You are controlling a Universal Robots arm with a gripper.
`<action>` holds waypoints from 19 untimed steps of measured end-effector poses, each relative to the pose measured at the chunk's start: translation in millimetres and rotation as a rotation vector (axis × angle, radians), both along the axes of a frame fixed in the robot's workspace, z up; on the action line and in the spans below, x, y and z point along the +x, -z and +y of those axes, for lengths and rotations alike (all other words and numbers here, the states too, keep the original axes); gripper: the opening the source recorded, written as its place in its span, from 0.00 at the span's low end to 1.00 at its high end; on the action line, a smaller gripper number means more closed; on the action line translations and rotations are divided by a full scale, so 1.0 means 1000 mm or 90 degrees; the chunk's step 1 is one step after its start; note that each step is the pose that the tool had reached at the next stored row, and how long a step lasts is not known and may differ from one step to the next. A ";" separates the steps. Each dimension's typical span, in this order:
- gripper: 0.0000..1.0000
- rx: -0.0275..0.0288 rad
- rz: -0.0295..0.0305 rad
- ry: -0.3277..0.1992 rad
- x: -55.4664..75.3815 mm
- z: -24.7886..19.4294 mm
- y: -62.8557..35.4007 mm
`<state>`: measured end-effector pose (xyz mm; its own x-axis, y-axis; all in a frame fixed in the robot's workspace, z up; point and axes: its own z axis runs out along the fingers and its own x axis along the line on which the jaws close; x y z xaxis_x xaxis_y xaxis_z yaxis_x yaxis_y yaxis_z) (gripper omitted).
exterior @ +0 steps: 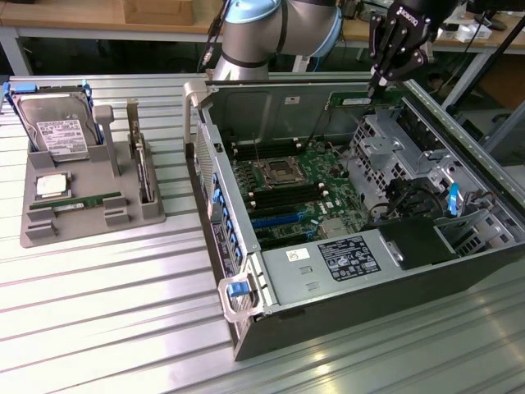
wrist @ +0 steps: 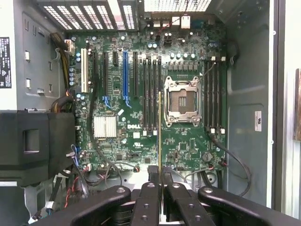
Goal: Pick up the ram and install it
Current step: 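Insert the ram into the slot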
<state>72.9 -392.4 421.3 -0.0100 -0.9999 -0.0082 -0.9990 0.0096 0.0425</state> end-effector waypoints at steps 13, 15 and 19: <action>0.12 0.0011 0.0000 0.000 -0.001 0.0000 0.0252; 0.12 0.0015 0.0000 0.000 -0.001 0.0000 0.0281; 0.12 0.0020 0.0000 0.000 -0.001 0.0000 0.0335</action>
<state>71.8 -392.4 387.8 -0.0098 -0.9999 -0.0113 -0.9991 0.0093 0.0426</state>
